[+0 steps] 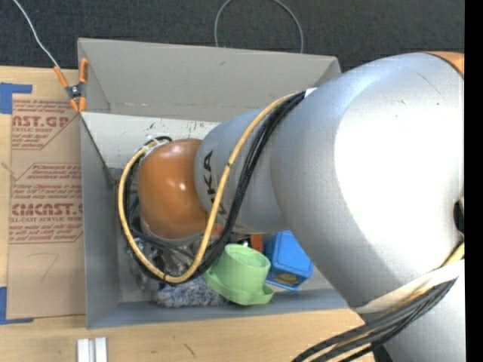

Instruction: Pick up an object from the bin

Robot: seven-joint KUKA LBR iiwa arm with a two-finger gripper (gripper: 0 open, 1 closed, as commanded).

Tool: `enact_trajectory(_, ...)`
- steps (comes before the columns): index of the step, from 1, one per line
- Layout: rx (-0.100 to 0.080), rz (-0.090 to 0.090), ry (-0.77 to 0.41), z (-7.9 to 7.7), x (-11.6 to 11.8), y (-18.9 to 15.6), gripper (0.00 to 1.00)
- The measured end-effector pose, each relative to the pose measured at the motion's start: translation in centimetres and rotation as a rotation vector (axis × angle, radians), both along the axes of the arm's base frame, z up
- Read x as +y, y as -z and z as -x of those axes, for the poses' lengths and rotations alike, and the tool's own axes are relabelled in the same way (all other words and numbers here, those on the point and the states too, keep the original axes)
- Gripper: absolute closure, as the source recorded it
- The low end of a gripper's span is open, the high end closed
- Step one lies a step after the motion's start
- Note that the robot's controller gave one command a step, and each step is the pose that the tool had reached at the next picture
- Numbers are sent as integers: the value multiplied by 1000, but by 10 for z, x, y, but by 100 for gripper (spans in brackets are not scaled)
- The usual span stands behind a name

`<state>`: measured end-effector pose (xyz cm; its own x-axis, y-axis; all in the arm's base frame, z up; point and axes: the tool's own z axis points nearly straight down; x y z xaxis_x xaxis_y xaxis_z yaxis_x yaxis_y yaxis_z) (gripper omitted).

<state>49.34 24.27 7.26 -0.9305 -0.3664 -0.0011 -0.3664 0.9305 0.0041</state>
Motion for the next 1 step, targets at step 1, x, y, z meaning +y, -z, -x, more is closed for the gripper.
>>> enact_trajectory(1,0,0,0,0,0,0,100)
